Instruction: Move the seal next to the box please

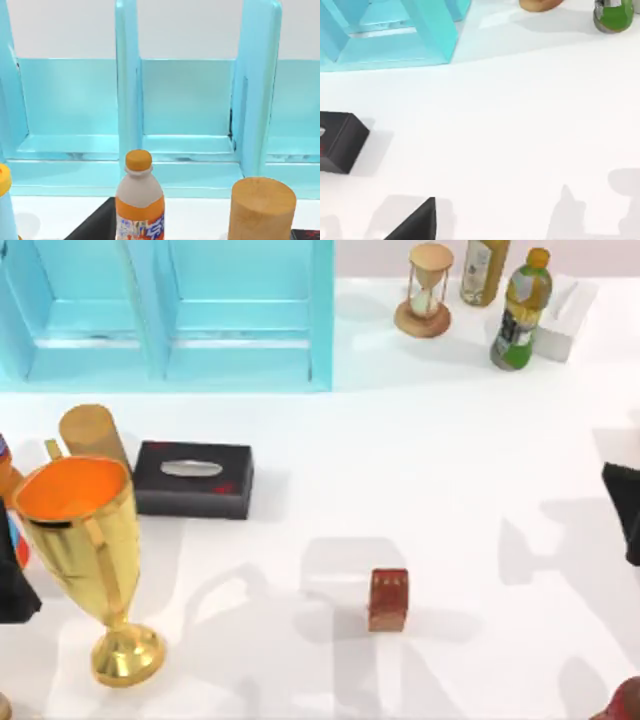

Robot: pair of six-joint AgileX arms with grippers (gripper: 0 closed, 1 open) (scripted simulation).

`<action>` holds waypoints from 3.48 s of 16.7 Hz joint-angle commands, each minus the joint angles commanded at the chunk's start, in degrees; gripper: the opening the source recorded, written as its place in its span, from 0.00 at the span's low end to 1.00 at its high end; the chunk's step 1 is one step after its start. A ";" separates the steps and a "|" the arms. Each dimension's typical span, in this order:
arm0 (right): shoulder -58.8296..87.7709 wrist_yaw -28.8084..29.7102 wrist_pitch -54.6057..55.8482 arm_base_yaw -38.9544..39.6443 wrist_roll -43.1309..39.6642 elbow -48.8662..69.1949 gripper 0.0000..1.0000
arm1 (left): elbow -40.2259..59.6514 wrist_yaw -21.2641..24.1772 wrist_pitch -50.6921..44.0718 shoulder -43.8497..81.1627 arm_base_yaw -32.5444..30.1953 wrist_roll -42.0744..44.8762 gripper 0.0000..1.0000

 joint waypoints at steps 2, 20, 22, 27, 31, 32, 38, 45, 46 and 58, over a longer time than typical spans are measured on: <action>12.49 0.06 -7.37 5.27 5.09 10.18 1.00 | 0.00 0.00 0.00 0.00 0.00 0.00 1.00; 76.58 -0.82 -46.21 22.39 25.87 61.30 1.00 | 0.00 0.00 0.00 0.00 0.00 0.00 1.00; 76.46 -0.82 -46.07 22.09 25.81 61.14 1.00 | 0.00 0.00 0.00 0.00 0.00 0.00 1.00; 78.31 -0.81 -39.33 22.28 25.75 56.05 1.00 | 0.00 0.00 0.00 0.00 0.00 0.00 1.00; 81.33 -0.79 -28.38 22.43 25.98 48.78 1.00 | 0.00 0.00 0.00 0.00 0.00 0.00 1.00; 81.87 -0.79 -26.80 22.48 26.04 47.51 1.00 | 0.00 0.00 0.00 0.00 0.00 0.00 1.00; 82.38 -0.78 -25.46 22.53 26.10 46.36 0.92 | 0.00 0.00 0.00 0.00 0.00 0.00 1.00; 82.38 -0.78 -25.46 22.53 26.10 46.36 0.40 | 0.00 0.00 0.00 0.00 0.00 0.00 1.00; 82.38 -0.78 -25.46 22.53 26.10 46.36 0.32 | 0.00 0.00 0.00 0.00 0.00 0.00 1.00; 82.38 -0.78 -25.46 22.53 26.10 46.36 0.00 | 0.00 0.00 0.00 0.00 0.00 0.00 1.00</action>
